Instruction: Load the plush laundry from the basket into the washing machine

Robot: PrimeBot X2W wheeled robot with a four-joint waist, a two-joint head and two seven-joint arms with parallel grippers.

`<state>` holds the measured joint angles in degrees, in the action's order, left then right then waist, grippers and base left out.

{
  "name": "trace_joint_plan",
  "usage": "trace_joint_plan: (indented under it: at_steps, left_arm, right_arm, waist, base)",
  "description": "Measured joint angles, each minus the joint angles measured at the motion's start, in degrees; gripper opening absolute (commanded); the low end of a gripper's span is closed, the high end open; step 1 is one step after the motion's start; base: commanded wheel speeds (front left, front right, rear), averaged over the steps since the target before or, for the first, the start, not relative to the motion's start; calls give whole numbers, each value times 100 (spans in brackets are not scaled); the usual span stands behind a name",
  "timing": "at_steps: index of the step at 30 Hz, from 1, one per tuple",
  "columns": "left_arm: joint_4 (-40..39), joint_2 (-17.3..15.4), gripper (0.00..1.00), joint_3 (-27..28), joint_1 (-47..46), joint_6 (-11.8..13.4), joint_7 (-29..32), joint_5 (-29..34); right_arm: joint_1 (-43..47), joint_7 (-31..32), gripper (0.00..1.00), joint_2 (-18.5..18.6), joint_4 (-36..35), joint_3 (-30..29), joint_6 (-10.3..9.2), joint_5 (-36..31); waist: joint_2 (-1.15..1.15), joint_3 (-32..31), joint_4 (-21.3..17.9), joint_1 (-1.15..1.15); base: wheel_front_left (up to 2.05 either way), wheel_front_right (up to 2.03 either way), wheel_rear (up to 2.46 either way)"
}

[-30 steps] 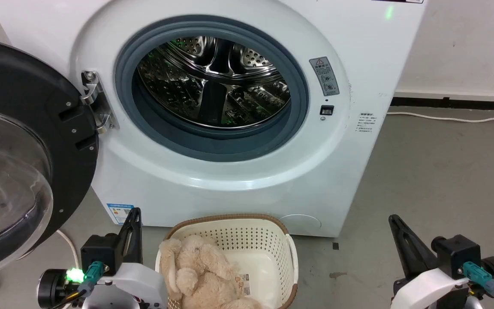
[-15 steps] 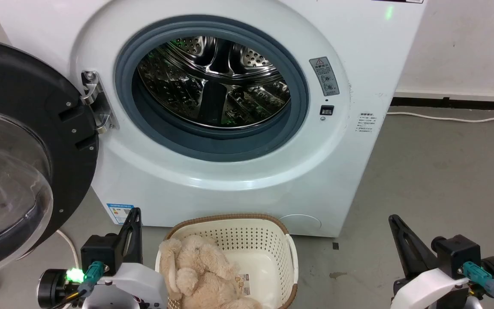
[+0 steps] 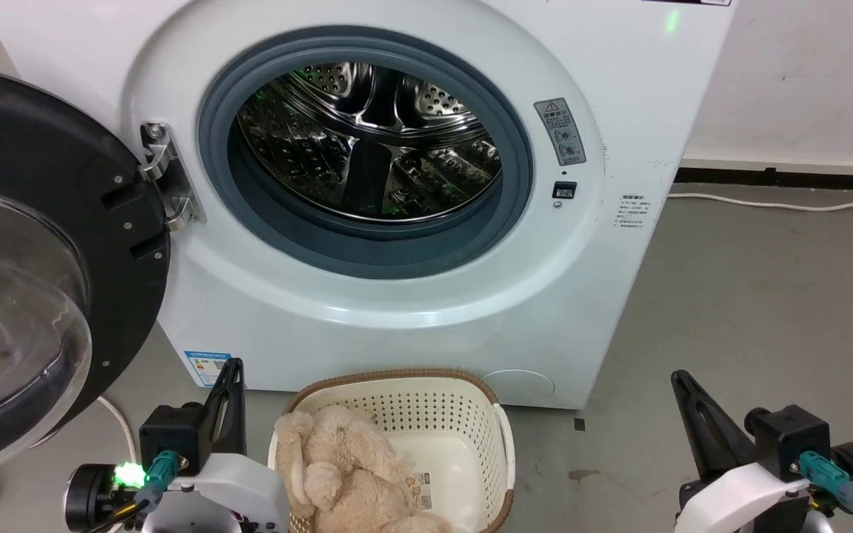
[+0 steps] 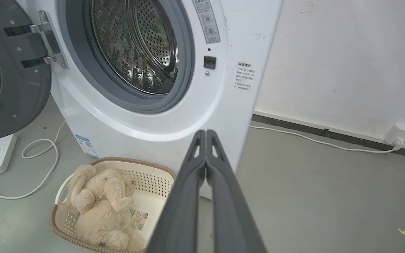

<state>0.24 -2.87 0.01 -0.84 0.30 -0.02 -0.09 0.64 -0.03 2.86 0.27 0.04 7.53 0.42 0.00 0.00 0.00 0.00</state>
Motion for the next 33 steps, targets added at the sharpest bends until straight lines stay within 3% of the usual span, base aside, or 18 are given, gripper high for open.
trace_joint_plan:
  at_steps: [33]
  left_arm:
    - [0, 0, 0, -2, 0, 0, 0, 0]
  right_arm:
    - [0, 0, 0, 0, 0, -1, 0, 0]
  waist:
    - [0, 0, 0, 0]
  base:
    - [0, 0, 0]
